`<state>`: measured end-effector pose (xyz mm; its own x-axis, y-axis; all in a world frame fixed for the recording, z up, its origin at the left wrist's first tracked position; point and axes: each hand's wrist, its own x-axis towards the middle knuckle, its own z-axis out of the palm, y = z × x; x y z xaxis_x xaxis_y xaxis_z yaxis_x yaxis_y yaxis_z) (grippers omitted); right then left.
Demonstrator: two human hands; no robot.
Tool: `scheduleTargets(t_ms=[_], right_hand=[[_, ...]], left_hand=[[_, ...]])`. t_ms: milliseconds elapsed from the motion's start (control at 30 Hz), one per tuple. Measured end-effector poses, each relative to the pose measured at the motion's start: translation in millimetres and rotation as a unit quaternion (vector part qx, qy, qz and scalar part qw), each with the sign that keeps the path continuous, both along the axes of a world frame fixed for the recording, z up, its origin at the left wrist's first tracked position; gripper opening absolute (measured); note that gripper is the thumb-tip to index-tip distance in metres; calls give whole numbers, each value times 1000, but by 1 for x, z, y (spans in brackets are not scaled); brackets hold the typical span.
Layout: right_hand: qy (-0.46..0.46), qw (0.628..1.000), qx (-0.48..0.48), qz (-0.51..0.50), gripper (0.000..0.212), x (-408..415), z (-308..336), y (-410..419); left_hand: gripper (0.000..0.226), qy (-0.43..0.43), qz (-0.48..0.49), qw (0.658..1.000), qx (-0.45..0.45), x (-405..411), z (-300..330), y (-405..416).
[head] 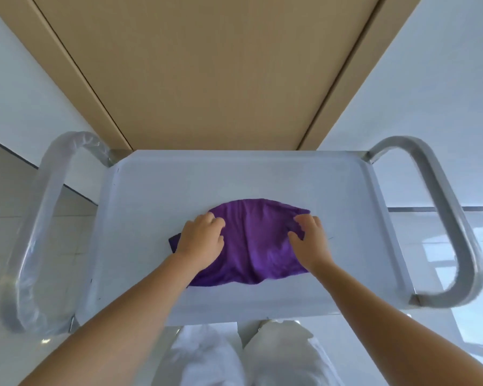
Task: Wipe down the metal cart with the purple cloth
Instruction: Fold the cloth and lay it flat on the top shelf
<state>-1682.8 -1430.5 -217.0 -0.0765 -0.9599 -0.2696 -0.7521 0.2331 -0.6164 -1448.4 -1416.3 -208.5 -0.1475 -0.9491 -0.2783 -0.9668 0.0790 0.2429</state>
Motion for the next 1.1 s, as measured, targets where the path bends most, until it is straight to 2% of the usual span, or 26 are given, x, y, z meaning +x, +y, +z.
scheduleTargets(t_ms=[67, 167, 233, 300, 367, 433, 467, 533, 600, 700, 733, 800, 867, 933, 1000, 1033, 1100], right_hand=[[47, 991, 11, 122, 16, 11, -8, 14], [93, 953, 47, 286, 23, 21, -17, 39], [102, 940, 29, 325, 29, 21, -21, 47], [105, 934, 37, 340, 36, 18, -19, 47], [136, 911, 29, 387, 39, 18, -14, 48], [174, 894, -13, 413, 36, 19, -13, 50], [185, 895, -15, 406, 35, 20, -13, 50], [182, 901, -43, 393, 28, 20, -14, 48], [145, 912, -15, 382, 20, 21, -9, 44], [110, 932, 51, 340, 45, 20, -6, 42], [100, 941, 51, 320, 43, 20, -4, 41], [84, 960, 40, 263, 24, 20, 0, 31], [27, 986, 57, 156, 11, 14, 11, 9], [-23, 994, 57, 85, 11, 6, 31, -16], [-42, 996, 12, 79, 14, 0, 58, -40], [-45, 996, -15, 77, 16, -1, 73, -51], [-58, 994, -61, 66, 19, -2, 101, -72]], left_hand=[[26, 5, -78, 996, 46, -6, -10, 15], [29, 5, -150, 986, 78, -13, -29, 39], [36, 49, -175, 983, 32, -16, -35, 48], [46, 54, -187, 981, -5, -25, -34, 54], [45, 59, -191, 980, -7, -36, -36, 57], [39, 31, -146, 989, 6, -48, -29, 58], [36, 29, -125, 992, -10, -50, -29, 60], [21, 29, -68, 997, 20, -55, -27, 62], [22, 100, 20, 994, 36, -55, -26, 64], [19, 202, 136, 970, 15, -55, -12, 54], [18, 211, 146, 966, 10, -54, -4, 47], [19, 219, 133, 967, -3, -48, 14, 32], [22, 224, 98, 969, -38, -40, 36, 18], [28, 179, 30, 982, -45, -29, 55, 4], [31, 76, -30, 996, -35, -16, 64, -12], [28, 36, -32, 998, -37, -10, 67, -19], [20, 9, 37, 998, -52, 4, 67, -33]])
